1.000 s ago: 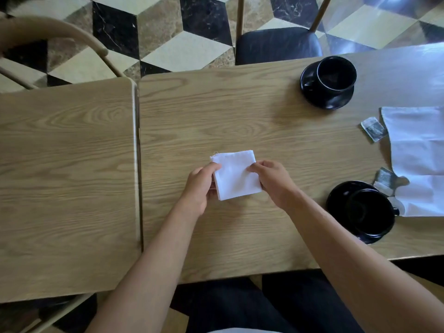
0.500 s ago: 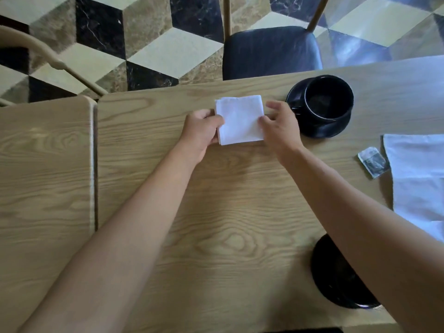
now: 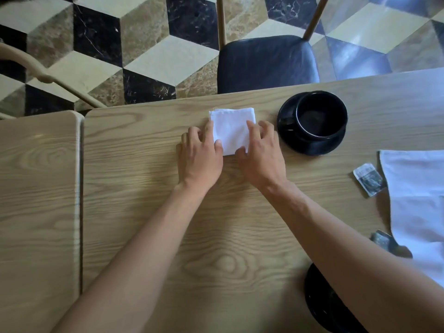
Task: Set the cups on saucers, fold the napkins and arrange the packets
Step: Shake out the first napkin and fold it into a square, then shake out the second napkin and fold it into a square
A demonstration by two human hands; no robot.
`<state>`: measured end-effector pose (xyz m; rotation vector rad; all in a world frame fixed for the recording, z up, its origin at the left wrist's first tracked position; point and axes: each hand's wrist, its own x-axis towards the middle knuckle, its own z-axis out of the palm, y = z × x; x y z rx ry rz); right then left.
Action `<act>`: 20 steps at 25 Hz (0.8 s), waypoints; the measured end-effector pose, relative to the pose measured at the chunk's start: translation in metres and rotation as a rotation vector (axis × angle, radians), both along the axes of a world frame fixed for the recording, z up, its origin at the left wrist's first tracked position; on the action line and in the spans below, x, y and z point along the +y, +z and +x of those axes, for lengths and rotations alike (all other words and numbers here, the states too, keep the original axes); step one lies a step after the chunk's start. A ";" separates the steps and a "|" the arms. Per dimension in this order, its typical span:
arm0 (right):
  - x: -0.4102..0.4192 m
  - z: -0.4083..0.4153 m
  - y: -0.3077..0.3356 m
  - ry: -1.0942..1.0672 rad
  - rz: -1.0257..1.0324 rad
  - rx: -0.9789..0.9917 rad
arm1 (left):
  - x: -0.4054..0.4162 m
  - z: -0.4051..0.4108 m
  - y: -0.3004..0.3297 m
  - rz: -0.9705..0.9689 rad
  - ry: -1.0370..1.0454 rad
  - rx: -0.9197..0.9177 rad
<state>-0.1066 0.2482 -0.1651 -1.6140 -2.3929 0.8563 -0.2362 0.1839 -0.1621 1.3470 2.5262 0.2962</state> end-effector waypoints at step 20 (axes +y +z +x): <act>-0.127 0.266 0.116 -0.503 0.063 -0.087 | -0.091 0.197 0.108 -0.003 -0.516 -0.175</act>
